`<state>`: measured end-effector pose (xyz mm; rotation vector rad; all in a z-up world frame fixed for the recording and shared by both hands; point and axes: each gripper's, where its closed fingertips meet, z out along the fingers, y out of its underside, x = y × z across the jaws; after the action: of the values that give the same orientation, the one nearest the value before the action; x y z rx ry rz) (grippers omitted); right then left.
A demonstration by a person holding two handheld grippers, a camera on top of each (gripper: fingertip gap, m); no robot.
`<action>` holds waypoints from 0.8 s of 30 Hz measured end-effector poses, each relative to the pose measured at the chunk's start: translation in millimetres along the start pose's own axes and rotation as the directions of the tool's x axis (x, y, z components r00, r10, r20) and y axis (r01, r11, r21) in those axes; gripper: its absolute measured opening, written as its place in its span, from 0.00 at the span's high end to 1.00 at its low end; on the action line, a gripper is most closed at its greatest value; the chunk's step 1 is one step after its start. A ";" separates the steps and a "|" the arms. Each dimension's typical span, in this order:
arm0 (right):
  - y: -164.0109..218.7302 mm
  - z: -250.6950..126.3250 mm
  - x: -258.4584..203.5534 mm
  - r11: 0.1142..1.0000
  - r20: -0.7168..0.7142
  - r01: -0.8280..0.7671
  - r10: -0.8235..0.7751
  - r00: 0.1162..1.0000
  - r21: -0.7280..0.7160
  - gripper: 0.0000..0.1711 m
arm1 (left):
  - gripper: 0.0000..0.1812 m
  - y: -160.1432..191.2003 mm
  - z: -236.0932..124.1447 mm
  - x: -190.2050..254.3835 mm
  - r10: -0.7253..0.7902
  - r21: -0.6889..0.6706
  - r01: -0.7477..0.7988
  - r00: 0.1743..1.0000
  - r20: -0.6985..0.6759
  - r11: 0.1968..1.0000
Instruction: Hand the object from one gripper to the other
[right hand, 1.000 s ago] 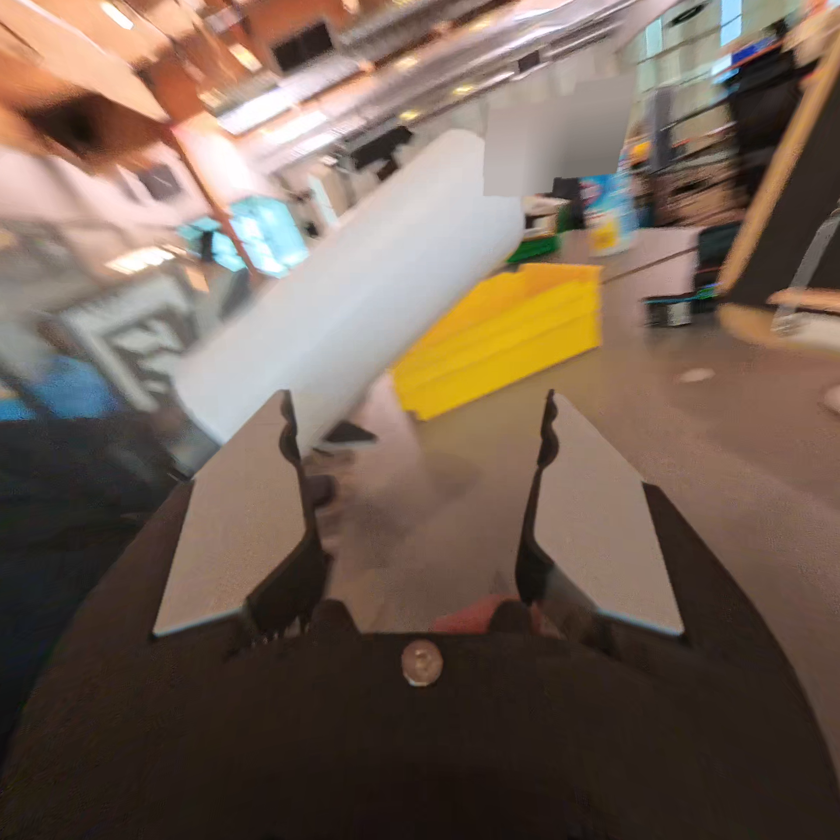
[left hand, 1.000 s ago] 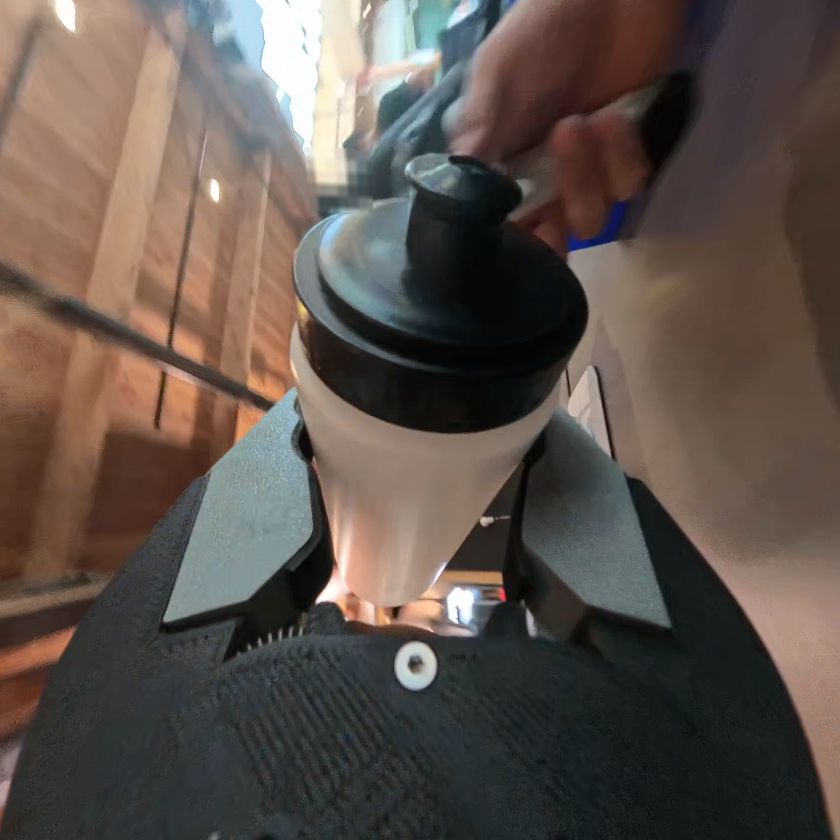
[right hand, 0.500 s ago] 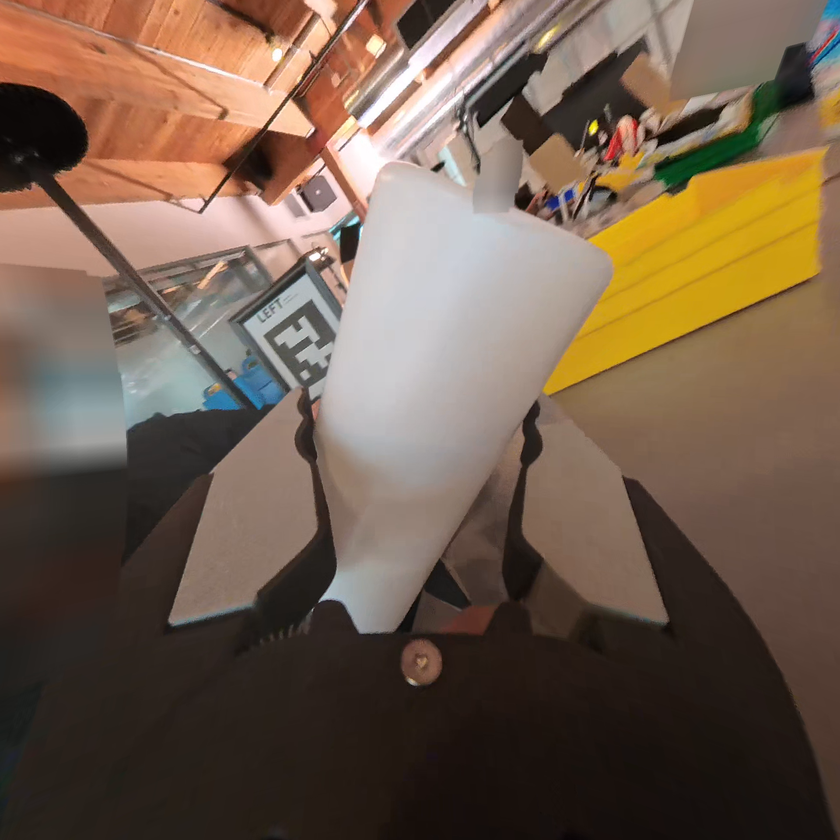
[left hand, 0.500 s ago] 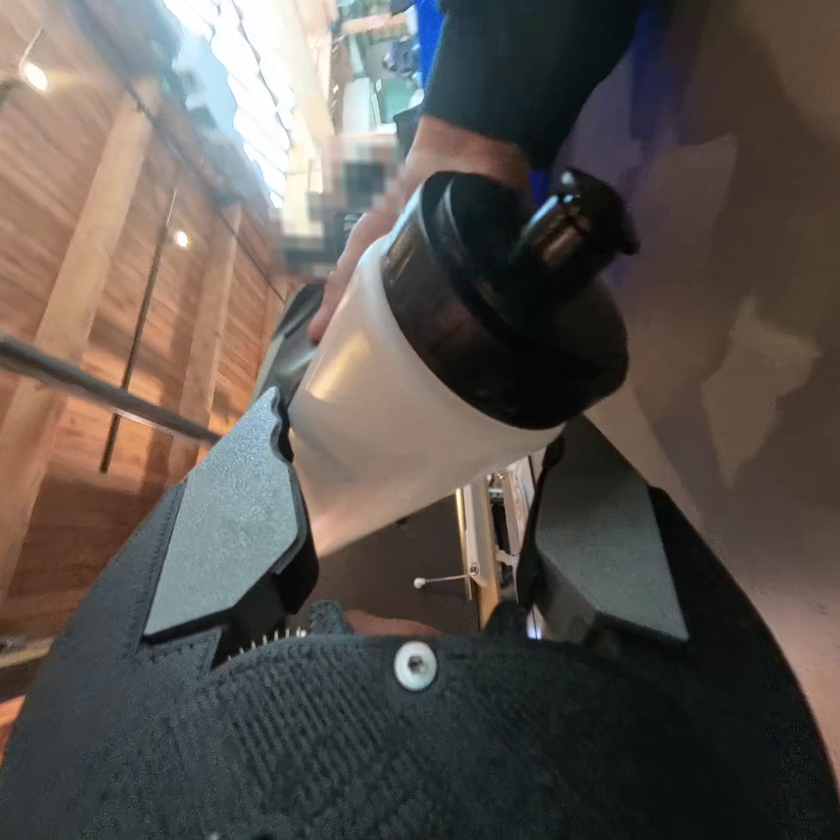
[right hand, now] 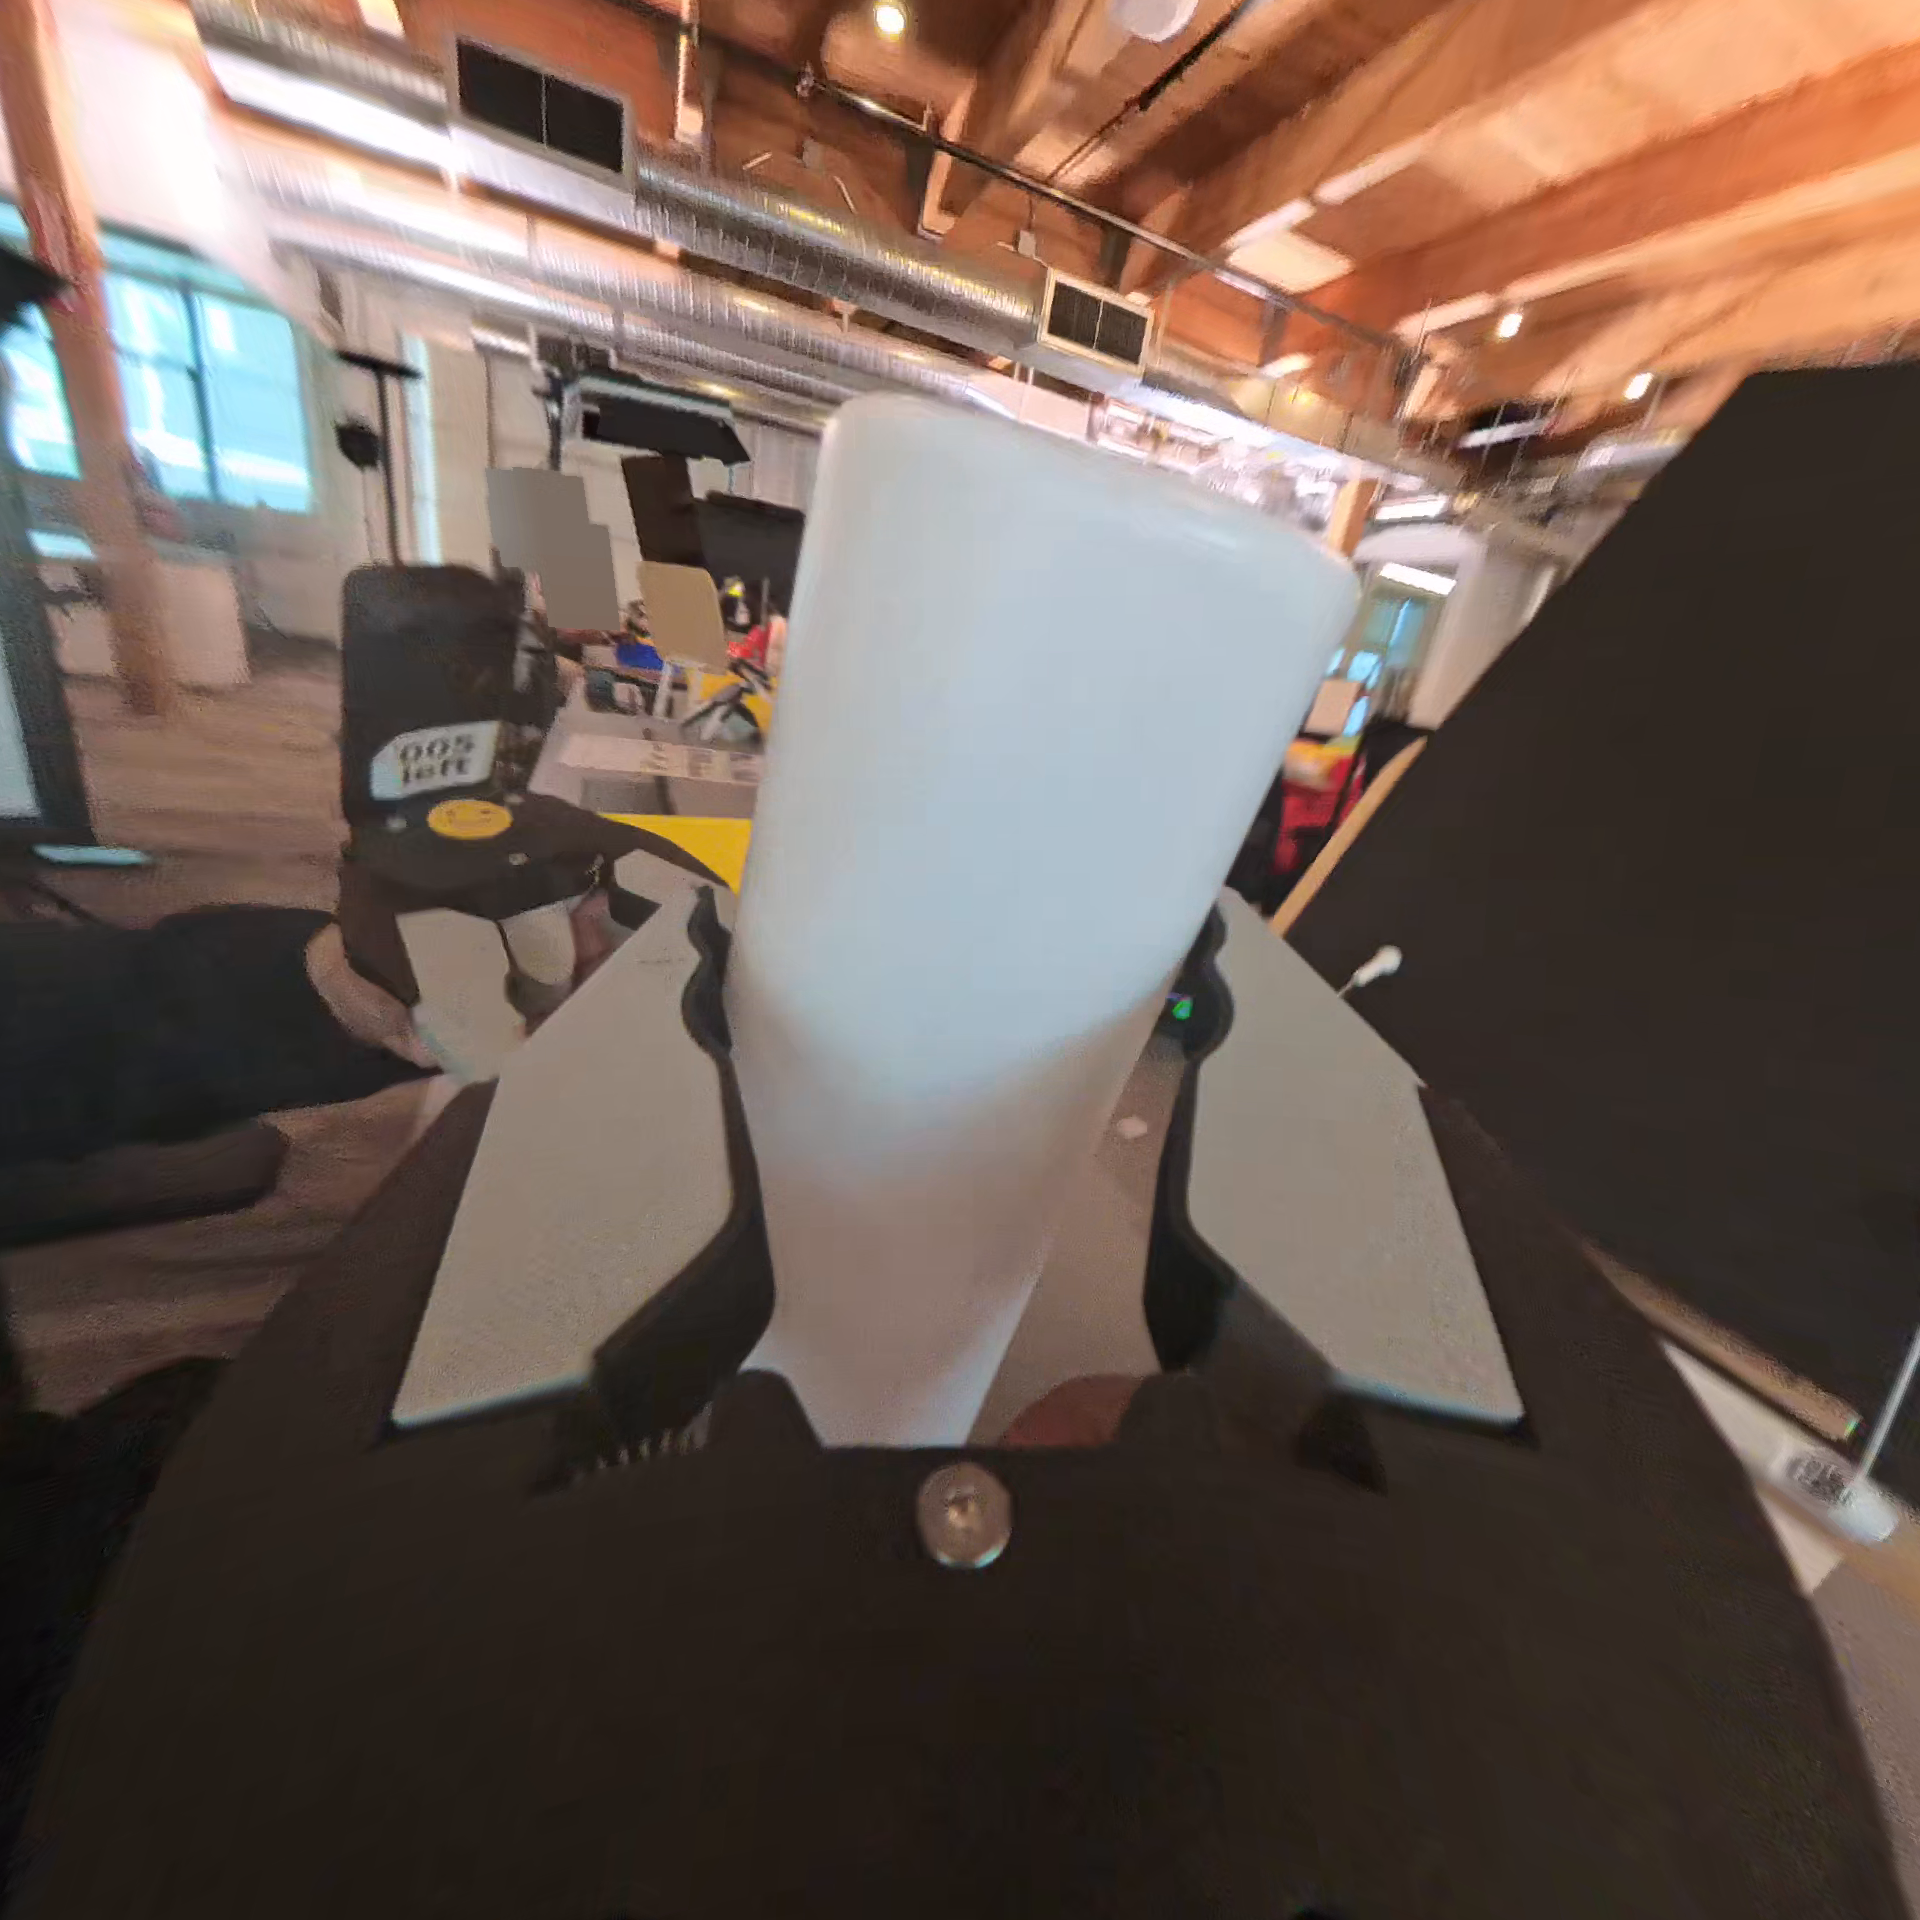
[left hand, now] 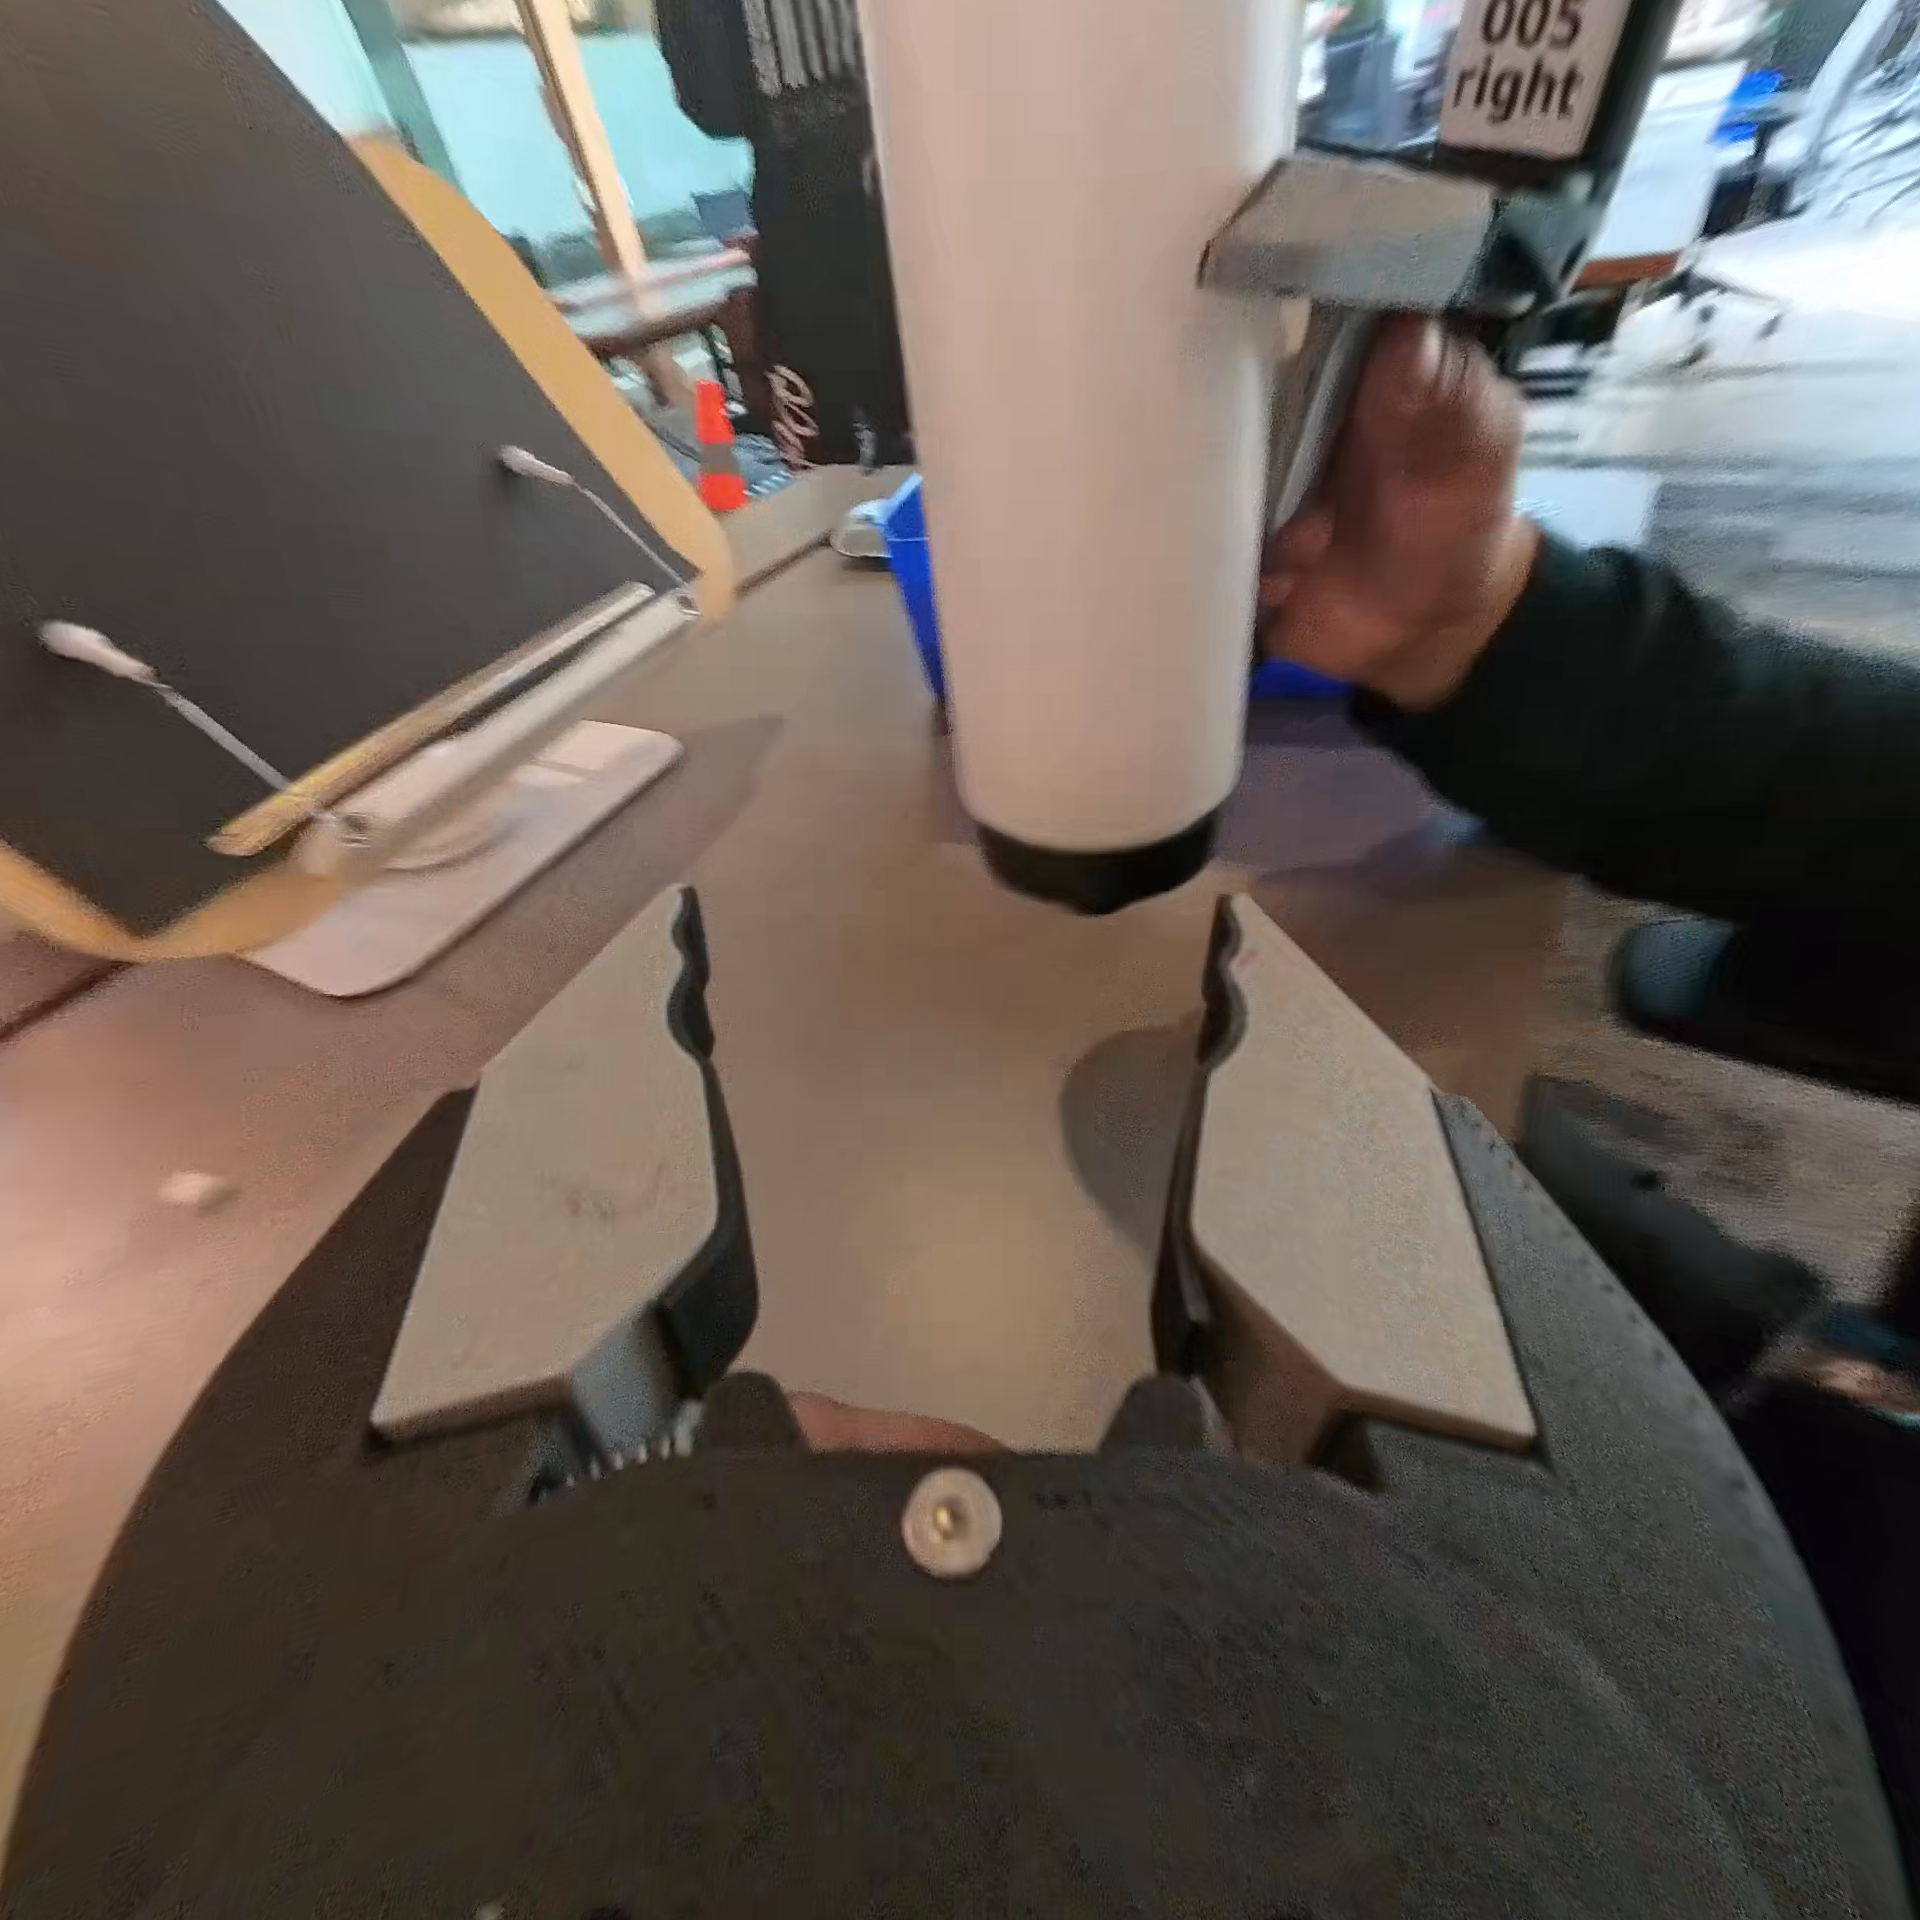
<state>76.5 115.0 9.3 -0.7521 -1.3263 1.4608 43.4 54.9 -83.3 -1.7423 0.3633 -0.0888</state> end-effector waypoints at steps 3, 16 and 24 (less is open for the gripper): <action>-9.2 6.3 -35.5 0.993 0.093 0.088 -0.095 0.991 0.074 0.49 | 0.45 -6.1 14.7 25.8 -0.008 0.016 0.010 0.996 -0.091 1.000; 1.0 9.3 -32.1 0.986 0.139 -0.101 0.083 0.987 0.134 0.53 | 0.49 17.3 55.8 22.7 0.035 -0.165 -0.058 0.990 -0.135 0.985; 44.6 -2.6 33.5 0.959 -0.205 0.111 -0.168 0.964 -0.260 0.44 | 0.51 -4.0 -17.1 -113.0 0.796 -0.692 -0.523 0.592 0.125 0.497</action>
<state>56.7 150.9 -28.7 -0.9358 -1.3686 1.0744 -67.2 72.1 -60.0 -2.0214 0.7958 1.1244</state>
